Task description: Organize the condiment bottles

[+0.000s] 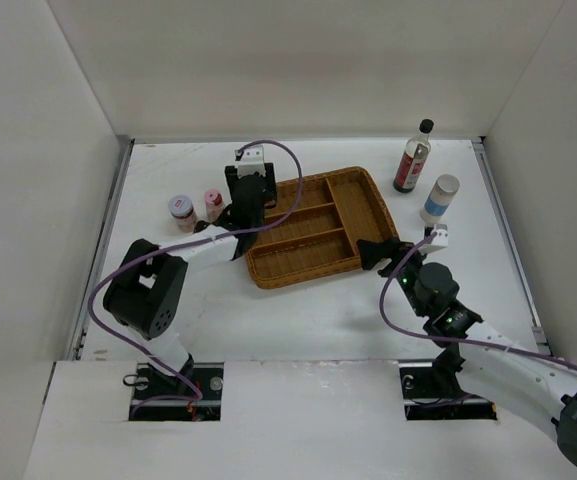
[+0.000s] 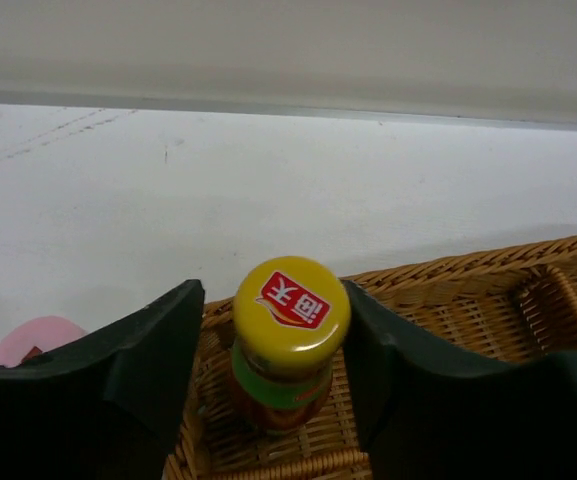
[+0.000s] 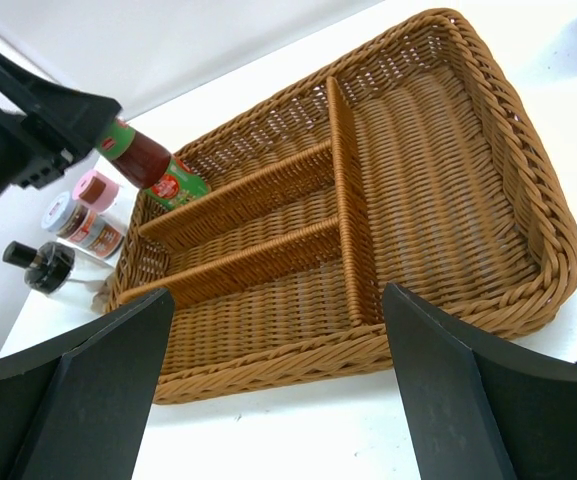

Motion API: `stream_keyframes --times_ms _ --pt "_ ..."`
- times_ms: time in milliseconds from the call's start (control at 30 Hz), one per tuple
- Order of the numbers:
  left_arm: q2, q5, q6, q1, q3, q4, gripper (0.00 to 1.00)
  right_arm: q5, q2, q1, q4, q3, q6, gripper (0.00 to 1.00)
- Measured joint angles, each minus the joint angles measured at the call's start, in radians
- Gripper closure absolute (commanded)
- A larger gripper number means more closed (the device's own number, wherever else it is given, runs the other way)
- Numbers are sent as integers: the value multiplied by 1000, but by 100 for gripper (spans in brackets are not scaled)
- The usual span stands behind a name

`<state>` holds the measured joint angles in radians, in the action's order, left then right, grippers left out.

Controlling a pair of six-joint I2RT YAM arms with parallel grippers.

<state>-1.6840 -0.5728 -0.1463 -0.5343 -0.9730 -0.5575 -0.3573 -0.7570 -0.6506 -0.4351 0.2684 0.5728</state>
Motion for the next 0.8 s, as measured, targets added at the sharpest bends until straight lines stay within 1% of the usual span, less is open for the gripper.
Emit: stream_keyframes --times_ms 100,267,367,500,600,667,733,800 --pt "11 -8 3 -5 34 -12 25 0 0 2 0 0 0 8" --pt "84 -23 6 -14 55 -6 17 0 0 3 0 0 0 7" --pt "172 -36 9 -21 60 3 15 0 2 3 0 0 0 7" --pt "351 -73 5 -38 116 46 15 0 5 3 0 0 1 7" --pt "513 -107 -36 -47 202 129 15 0 5 3 0 0 1 6" --pt "602 -120 -95 -39 267 209 15 1 4 3 0 0 2 6" --pt "657 -121 -161 -6 328 298 14 3 -2 3 0 0 4 6" --pt "669 -112 -209 36 374 372 14 6 -13 3 0 0 4 6"
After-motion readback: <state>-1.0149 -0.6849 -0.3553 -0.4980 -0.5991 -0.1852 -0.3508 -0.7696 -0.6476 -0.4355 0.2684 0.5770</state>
